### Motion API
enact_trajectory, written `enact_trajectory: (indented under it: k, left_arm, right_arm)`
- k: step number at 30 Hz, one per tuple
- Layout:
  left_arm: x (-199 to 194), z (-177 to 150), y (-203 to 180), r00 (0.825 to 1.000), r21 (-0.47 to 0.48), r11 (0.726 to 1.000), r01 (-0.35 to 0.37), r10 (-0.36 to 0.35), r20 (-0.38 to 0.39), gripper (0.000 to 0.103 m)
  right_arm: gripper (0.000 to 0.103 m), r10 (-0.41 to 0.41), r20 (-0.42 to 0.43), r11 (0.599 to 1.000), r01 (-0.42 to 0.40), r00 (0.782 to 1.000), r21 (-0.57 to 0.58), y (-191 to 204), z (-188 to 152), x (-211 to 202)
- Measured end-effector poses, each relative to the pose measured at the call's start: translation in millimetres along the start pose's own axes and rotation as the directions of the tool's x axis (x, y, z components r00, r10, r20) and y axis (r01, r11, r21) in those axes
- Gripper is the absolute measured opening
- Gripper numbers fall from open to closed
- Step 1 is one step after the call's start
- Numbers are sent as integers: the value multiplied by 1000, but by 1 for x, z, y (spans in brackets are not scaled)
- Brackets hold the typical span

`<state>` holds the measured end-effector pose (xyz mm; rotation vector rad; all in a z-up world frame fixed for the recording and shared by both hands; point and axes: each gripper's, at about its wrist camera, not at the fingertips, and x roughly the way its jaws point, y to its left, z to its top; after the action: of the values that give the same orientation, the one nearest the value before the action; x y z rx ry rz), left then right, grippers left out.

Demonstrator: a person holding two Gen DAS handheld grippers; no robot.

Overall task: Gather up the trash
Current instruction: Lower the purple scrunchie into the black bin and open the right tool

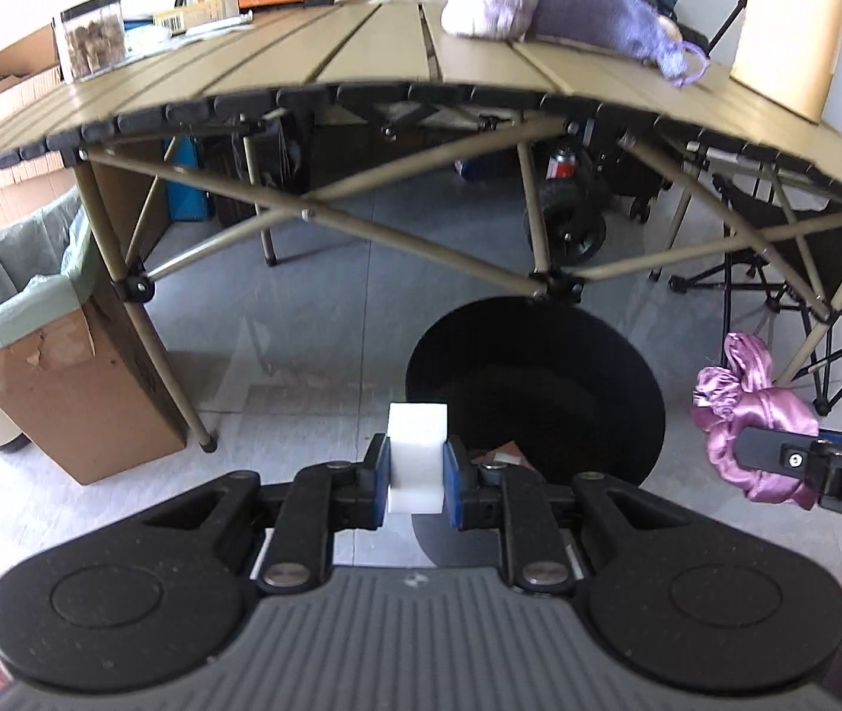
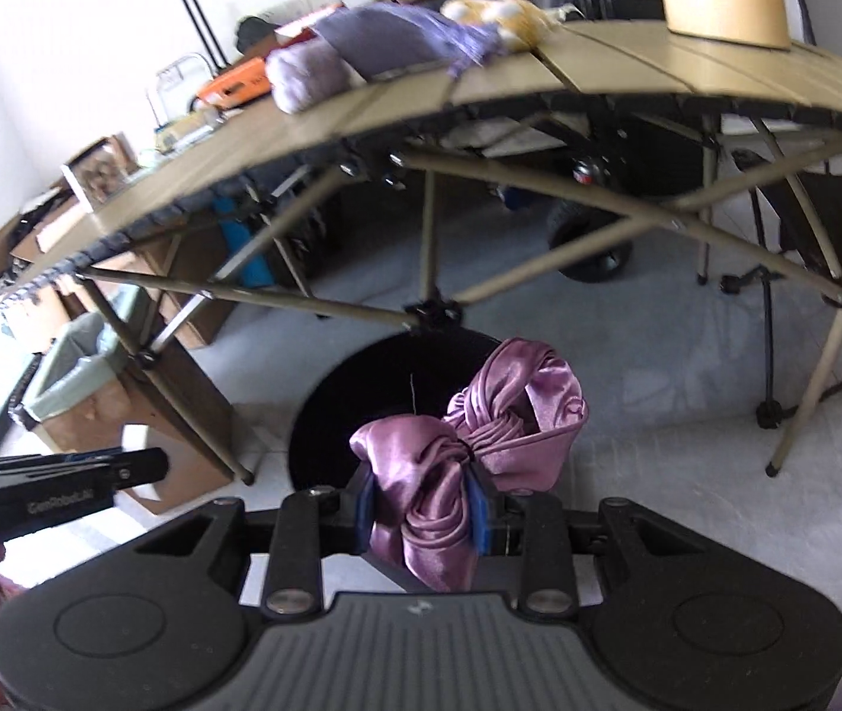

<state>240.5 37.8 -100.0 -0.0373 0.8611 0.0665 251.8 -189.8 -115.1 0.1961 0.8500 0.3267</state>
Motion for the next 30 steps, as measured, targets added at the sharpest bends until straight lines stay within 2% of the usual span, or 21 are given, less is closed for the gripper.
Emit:
enact_trajectory:
  k: [8,22,30]
  left_arm:
    - [24,-3,8,998,-12,1000,-18,17,-66,18]
    - [51,-2,27,989,-55,997,-57,49,-141,18]
    - [60,-2,34,983,-73,995,-71,57,-176,18]
  right_arm:
    - [30,-61,-69,998,63,996,24,-18,-7,24]
    - [30,-121,-152,991,128,981,38,-29,-12,48]
    - [30,-130,-156,991,133,979,12,-26,-7,56]
